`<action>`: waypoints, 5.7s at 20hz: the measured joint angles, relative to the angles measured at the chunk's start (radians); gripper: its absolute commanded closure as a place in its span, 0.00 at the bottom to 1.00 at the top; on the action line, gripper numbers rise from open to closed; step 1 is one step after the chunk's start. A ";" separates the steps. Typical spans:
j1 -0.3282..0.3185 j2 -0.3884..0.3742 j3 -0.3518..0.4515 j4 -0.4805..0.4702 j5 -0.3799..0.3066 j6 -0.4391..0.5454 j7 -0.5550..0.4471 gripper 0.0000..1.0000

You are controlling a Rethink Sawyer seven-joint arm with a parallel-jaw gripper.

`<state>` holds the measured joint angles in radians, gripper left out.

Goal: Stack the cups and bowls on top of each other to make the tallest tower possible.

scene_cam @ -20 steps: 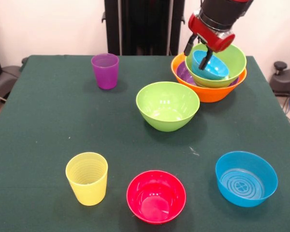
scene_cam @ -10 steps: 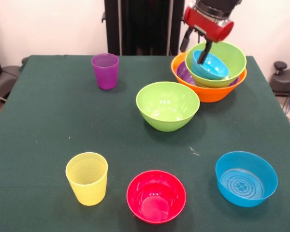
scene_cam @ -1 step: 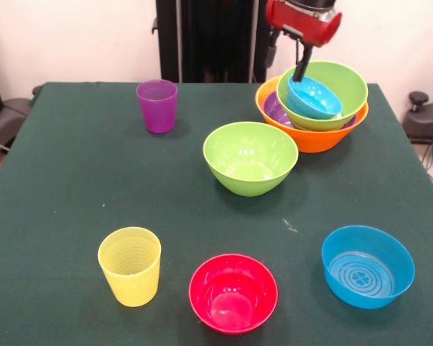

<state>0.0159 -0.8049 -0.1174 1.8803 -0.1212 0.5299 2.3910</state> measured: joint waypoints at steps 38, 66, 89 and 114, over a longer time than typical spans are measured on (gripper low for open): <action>-0.356 0.239 0.670 0.142 -0.648 -0.080 -0.387 0.00; -0.560 -0.129 1.149 0.231 -0.228 0.329 -0.387 0.00; -0.490 -0.121 1.167 0.181 -0.231 0.364 -0.387 0.00; -0.422 0.177 0.956 -0.353 -0.350 0.462 -0.387 0.00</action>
<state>-0.4057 -0.6283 0.8386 1.5273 -0.4711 0.9919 2.0037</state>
